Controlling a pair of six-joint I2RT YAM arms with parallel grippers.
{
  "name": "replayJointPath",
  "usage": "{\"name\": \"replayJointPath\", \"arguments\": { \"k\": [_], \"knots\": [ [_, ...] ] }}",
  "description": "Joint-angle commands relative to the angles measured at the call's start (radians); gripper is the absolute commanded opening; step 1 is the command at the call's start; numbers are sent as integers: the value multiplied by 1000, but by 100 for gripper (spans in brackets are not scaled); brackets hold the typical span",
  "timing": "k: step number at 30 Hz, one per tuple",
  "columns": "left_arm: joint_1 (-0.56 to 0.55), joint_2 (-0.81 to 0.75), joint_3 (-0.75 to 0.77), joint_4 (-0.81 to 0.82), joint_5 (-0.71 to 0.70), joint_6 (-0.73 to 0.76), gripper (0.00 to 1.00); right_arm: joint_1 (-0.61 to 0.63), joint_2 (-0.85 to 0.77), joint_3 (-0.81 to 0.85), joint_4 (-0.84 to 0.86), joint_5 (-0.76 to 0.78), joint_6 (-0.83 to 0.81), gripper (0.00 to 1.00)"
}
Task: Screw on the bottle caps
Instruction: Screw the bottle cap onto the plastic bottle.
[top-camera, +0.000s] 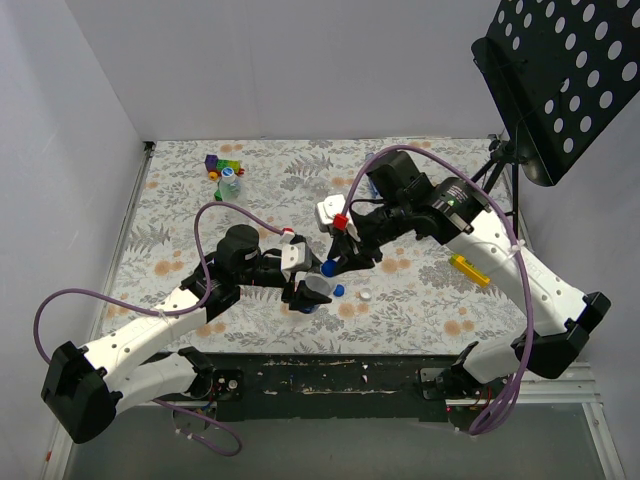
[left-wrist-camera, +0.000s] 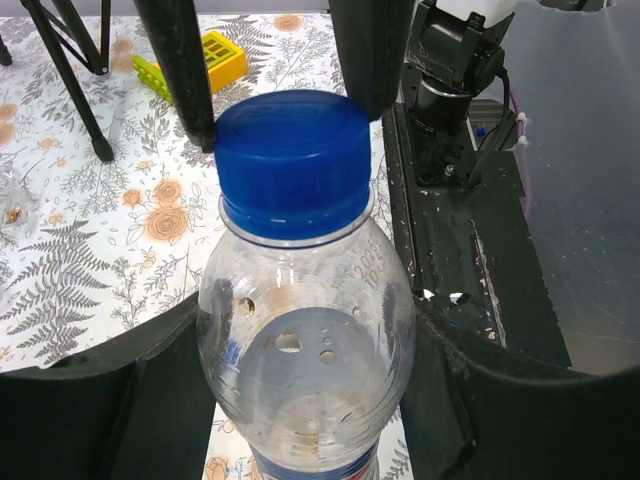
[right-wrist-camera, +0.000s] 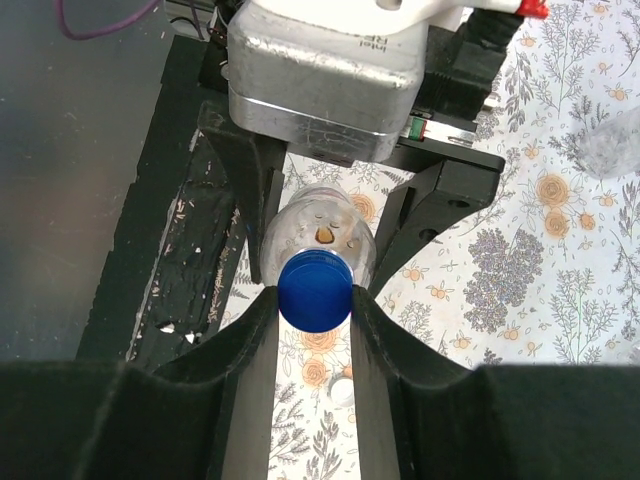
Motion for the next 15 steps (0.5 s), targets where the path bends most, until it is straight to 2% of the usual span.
{"name": "replayJointPath", "arguments": {
  "k": [1,5,10,15],
  "knots": [
    [8,-15,44,43,7,-16,0,28,22,40,-45,-2,-3,35],
    [9,-20,39,53,-5,-27,0,55,30,43,-51,41,16,36],
    [11,-21,41,58,2,-30,0,72,28,26,-54,60,25,47],
    [12,-23,39,58,1,-30,0,72,25,39,-57,54,22,47]
  ]
}}
